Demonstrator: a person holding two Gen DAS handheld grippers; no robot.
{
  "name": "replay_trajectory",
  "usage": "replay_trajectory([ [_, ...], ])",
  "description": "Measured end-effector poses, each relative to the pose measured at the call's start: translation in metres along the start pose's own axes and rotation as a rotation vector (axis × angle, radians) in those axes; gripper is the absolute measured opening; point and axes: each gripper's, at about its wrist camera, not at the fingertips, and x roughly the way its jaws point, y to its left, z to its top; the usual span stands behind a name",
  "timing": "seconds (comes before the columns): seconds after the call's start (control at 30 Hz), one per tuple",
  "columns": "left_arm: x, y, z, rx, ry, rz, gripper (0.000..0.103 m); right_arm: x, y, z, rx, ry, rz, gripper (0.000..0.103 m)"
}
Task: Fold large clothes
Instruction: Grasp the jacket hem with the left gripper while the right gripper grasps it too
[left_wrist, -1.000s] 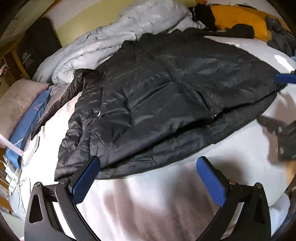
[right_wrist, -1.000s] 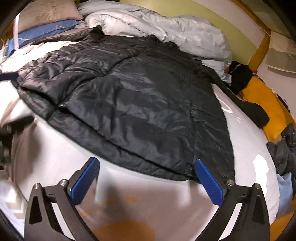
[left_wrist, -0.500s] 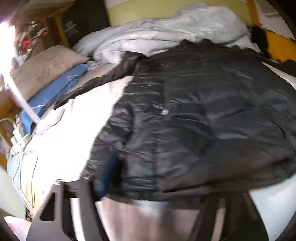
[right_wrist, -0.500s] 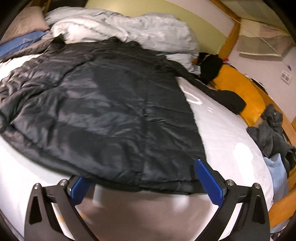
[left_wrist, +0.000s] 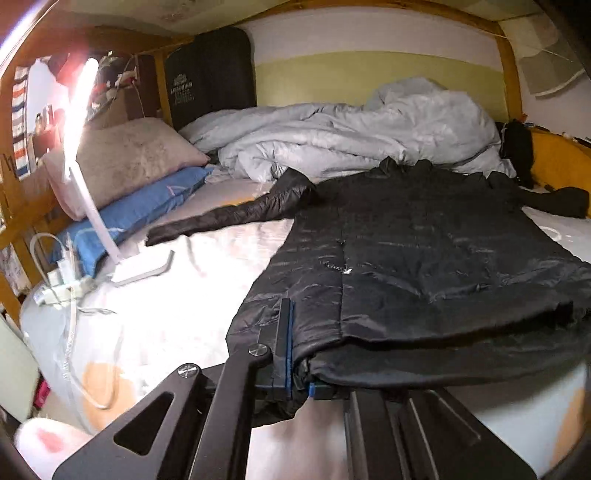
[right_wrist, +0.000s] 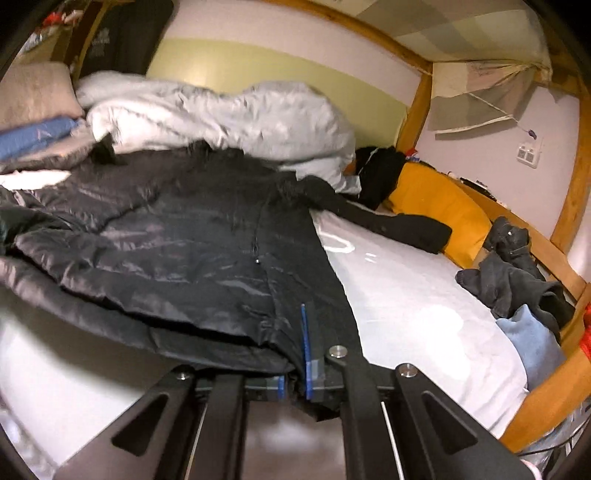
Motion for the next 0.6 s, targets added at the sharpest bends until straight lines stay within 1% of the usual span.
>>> replay_trajectory([
  [0.1,-0.021,0.004,0.003,0.033,-0.004,0.009,0.005,-0.027,-0.002,0.002,-0.031,-0.051,-0.006,0.006],
  [0.17,-0.022,0.002,0.012,0.067,0.015,-0.003,0.006,-0.035,-0.003,0.005,-0.038,-0.061,0.0,0.006],
  [0.23,-0.016,0.0,0.027,0.082,0.046,-0.022,0.006,-0.032,-0.003,0.015,-0.056,-0.051,0.009,0.006],
  [0.3,-0.002,-0.004,0.042,0.107,0.069,-0.004,0.006,-0.018,-0.002,0.033,-0.069,-0.019,0.014,0.006],
  [0.4,0.039,-0.016,0.064,0.145,0.118,0.04,0.009,0.016,-0.002,0.059,-0.073,0.019,0.037,0.006],
  [0.47,0.07,-0.018,0.073,0.151,0.164,0.045,0.009,0.044,0.001,0.07,-0.094,0.043,0.028,0.006],
  [0.53,0.095,-0.023,0.075,0.169,0.198,0.058,0.011,0.07,0.004,0.075,-0.096,0.067,0.031,0.006],
  [0.6,0.117,-0.027,0.074,0.172,0.212,0.062,0.013,0.098,0.006,0.077,-0.081,0.109,0.046,0.007],
])
